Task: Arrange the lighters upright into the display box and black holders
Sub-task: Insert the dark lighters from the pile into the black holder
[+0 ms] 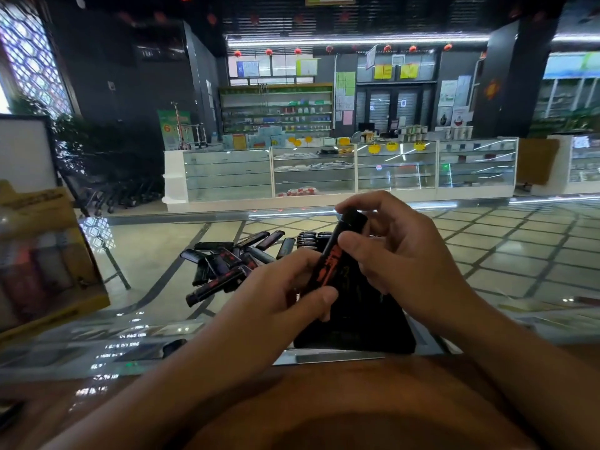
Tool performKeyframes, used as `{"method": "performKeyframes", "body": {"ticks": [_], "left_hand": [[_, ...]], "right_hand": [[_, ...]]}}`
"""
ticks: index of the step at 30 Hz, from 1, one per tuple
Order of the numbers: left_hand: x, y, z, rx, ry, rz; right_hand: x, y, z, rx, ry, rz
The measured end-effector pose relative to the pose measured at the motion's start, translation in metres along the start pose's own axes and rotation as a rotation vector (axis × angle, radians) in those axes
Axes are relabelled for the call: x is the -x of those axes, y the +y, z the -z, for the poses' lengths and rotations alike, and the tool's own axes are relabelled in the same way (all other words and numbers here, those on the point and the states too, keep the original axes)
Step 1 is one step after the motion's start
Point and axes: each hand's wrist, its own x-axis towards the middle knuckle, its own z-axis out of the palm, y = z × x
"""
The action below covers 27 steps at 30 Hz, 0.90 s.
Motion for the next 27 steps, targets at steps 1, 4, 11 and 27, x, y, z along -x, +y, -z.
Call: {"method": "performKeyframes", "body": {"ticks": [1, 4, 11, 27], "left_hand": [[0.000, 0.001, 0.000, -0.009, 0.001, 0.006], [0.001, 0.003, -0.002, -0.135, 0.025, 0.006], [0.004, 0.006, -0.004, -0.310, 0.082, -0.031], [0.008, 0.005, -0.001, -0.271, -0.054, -0.114]], "right_hand": [[0.000, 0.000, 0.000, 0.003, -0.005, -0.003], [0.001, -0.001, -0.001, -0.022, -0.022, -0.027], [0.003, -0.002, 0.001, 0.042, -0.078, -0.040], [0.004, -0.002, 0.009, 0.021, -0.046, 0.063]]}}
